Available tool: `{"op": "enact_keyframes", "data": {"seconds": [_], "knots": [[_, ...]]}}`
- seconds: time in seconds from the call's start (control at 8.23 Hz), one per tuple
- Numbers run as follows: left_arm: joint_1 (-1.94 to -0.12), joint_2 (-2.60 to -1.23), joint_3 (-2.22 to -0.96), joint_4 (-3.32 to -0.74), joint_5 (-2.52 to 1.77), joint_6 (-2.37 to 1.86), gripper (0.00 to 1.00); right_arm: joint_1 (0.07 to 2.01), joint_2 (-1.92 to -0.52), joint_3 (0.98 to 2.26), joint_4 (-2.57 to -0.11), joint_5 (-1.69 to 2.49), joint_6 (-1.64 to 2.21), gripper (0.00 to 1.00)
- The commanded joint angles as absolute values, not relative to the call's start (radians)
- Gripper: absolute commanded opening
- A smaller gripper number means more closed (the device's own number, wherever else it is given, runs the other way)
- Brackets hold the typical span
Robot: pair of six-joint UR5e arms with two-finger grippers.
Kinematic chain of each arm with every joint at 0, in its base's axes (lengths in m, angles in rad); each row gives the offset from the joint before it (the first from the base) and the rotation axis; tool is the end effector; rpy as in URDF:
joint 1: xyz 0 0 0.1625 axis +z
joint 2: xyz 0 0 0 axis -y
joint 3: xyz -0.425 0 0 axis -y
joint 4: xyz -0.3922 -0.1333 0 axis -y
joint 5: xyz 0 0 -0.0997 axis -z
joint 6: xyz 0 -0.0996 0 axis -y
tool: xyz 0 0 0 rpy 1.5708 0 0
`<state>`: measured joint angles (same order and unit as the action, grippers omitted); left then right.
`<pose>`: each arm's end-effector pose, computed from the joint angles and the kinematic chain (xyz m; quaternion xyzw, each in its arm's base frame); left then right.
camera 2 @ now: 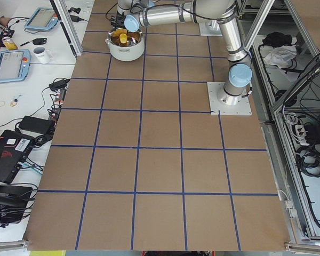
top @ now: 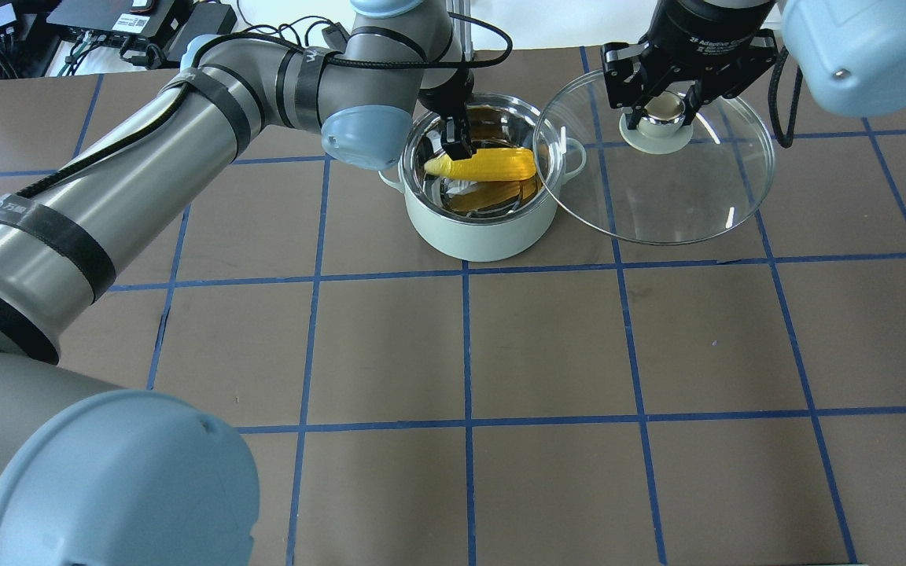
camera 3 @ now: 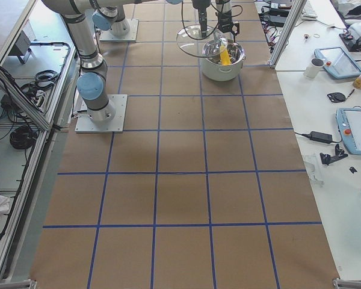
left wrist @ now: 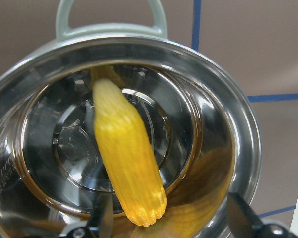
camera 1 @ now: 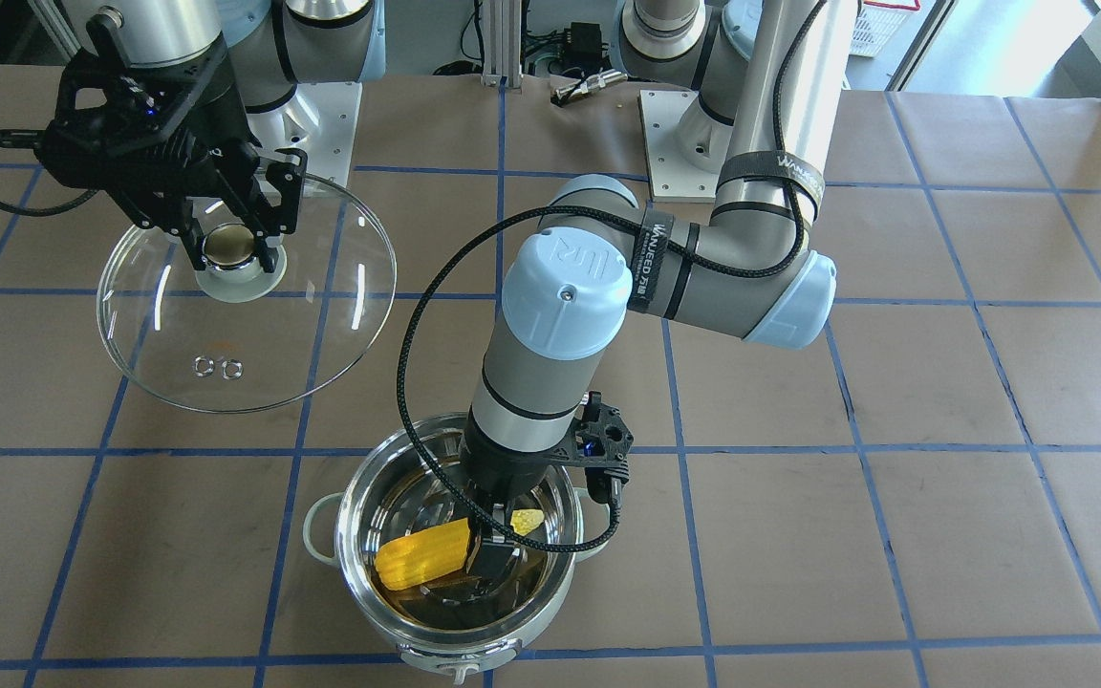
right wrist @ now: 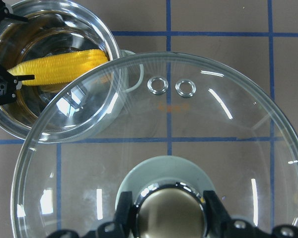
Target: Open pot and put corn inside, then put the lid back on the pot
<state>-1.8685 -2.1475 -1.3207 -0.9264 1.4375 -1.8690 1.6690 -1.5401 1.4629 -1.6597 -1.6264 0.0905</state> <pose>-0.3539 -0.6537 0.3303 0.6894 -0.7039 0.0158 0.1703 0.1780 -0.5038 0.5360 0.0015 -0.9962 0.0852 0.0198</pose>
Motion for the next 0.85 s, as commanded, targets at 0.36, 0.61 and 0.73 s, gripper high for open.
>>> {"op": "enact_keyframes", "data": {"seconds": [0.36,0.61,0.73], "knots": [[-1.847,-2.036,-1.316,-1.014,1.437,-1.775,0.83,1.667,-1.519,1.440,-1.669,-1.623,0.106,0.33],[-1.821,-1.988,-1.319,-1.028,1.431,-1.705,0.87,1.674,-1.436,1.376,-1.672,-1.623,0.126,0.31],[-1.771,-1.985,-1.328,-1.041,1.431,-1.671,0.88,1.698,-1.374,1.352,-1.727,-1.606,0.185,0.30]]}}
